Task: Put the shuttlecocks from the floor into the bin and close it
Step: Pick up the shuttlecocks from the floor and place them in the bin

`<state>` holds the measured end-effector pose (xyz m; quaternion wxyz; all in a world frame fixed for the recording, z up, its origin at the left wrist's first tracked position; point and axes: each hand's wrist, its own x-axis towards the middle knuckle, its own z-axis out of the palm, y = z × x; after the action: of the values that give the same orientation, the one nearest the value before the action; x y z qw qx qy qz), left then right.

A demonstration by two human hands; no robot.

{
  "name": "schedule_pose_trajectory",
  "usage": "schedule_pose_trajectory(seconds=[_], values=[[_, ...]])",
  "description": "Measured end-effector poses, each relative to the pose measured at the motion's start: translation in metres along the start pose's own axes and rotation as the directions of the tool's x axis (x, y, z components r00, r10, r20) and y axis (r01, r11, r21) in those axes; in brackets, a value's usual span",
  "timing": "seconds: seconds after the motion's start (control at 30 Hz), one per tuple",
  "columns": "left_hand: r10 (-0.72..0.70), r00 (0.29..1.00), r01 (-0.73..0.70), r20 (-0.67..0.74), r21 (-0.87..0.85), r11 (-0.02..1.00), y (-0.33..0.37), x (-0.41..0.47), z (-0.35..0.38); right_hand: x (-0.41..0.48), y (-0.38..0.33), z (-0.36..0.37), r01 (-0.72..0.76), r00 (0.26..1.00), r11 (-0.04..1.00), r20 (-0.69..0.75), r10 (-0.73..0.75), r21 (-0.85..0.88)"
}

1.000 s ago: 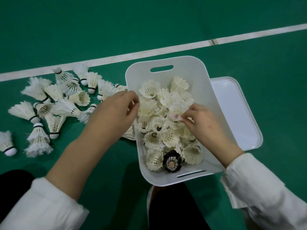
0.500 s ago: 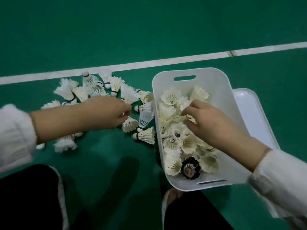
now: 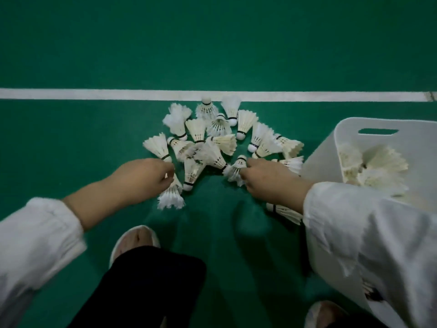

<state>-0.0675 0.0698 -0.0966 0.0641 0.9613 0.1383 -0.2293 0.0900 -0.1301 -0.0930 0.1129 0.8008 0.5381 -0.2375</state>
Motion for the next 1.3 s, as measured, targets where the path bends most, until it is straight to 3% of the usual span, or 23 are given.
schedule_pose_trajectory(seconds=[0.27,0.37,0.47,0.63,0.73,0.97,1.07,1.17,1.23,1.3], values=[[-0.147,0.988,0.154,0.051,-0.185,0.971,-0.023,-0.018,0.073,0.041,-0.009,0.033,-0.140,0.987,0.980,0.054,0.149,-0.141],[-0.208,0.977,0.201,-0.039,-0.136,0.970,-0.015,-0.022,0.085,0.044,-0.005,0.042,-0.210,0.971,0.977,0.104,0.213,-0.040],[-0.193,0.960,0.179,-0.204,-0.088,0.980,-0.005,-0.025,0.097,0.040,-0.006,0.042,-0.238,0.971,0.965,0.050,0.234,0.113],[-0.176,0.940,0.148,-0.293,-0.115,0.982,0.004,-0.021,0.108,0.029,-0.029,0.038,-0.131,0.981,0.905,-0.080,0.178,0.405],[-0.158,0.932,0.121,-0.327,-0.129,0.984,0.005,-0.016,0.111,0.029,-0.043,0.050,-0.092,0.991,0.915,-0.052,0.122,0.393],[-0.165,0.872,0.042,-0.462,-0.264,0.964,0.003,-0.015,0.107,0.034,-0.046,0.059,-0.125,0.979,0.933,-0.109,0.171,0.337],[-0.232,0.833,-0.021,-0.501,-0.449,0.893,-0.001,-0.022,0.097,0.033,-0.047,0.059,-0.116,0.980,0.943,-0.117,0.159,0.312],[-0.414,0.848,0.059,-0.331,-0.717,0.694,-0.006,-0.037,0.083,0.033,-0.045,0.058,-0.123,0.979,0.940,-0.113,0.167,0.317],[-0.480,0.845,0.152,-0.235,-0.755,0.638,-0.012,-0.047,0.079,0.033,-0.045,0.058,-0.123,0.979,0.941,-0.114,0.166,0.315],[-0.524,0.821,0.194,-0.224,-0.755,0.627,-0.020,-0.056,0.074,0.033,-0.045,0.057,-0.119,0.980,0.943,-0.115,0.161,0.310]])
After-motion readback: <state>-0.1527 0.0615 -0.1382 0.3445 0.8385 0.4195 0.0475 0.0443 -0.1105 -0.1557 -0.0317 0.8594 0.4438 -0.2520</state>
